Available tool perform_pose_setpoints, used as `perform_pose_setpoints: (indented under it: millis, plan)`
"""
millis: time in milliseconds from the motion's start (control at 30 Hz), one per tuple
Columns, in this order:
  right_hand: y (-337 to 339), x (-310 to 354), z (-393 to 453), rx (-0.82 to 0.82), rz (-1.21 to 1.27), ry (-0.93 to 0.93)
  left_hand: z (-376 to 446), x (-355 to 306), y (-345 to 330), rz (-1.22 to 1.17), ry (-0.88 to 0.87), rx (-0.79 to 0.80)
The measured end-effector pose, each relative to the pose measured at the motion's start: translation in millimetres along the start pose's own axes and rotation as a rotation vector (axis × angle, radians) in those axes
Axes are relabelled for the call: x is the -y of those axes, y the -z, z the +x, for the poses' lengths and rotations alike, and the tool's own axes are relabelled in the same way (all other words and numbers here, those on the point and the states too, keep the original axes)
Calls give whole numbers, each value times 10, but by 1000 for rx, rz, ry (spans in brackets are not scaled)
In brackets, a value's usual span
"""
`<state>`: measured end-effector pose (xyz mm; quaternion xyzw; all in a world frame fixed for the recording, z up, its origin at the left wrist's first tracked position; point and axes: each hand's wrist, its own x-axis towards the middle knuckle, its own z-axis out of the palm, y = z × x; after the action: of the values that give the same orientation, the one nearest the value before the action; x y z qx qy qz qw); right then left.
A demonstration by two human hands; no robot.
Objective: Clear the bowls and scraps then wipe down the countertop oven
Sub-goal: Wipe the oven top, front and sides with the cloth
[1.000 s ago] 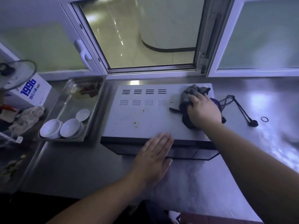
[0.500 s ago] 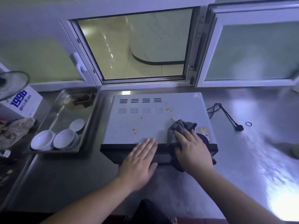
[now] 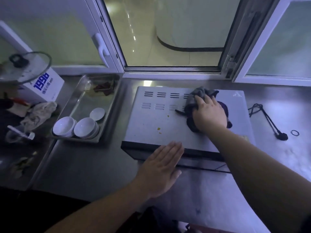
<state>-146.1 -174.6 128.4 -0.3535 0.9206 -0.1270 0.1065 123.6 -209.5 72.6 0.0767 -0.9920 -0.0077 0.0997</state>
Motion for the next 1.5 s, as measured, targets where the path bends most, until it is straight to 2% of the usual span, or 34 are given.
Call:
perform_pose_setpoints:
  millis: [233, 433, 600, 767, 933, 1133, 1300, 1500]
  plan:
    - [9, 125, 466, -31, 4, 16, -7, -23, 13, 18, 38, 43]
    - [-21, 173, 449, -32, 12, 1, -24, -26, 49, 18, 42, 84]
    - [-127, 261, -75, -38, 11, 45, -14, 29, 42, -31, 17, 94]
    - [-265, 422, -668, -25, 7, 34, -135, 231, 129, -88, -96, 39]
    - [-393, 548, -1196, -30, -28, 27, -493, 600, 165, -44, -69, 11]
    - [-517, 633, -1588, -22, -19, 23, -542, 812, 222, -40, -10, 25]
    - [-520, 744, -1473, -28, -30, -9, -539, 836, 190, -32, -25, 12]
    - [-449, 860, -848, -8, -9, -35, -537, 820, 167, -55, -19, -19]
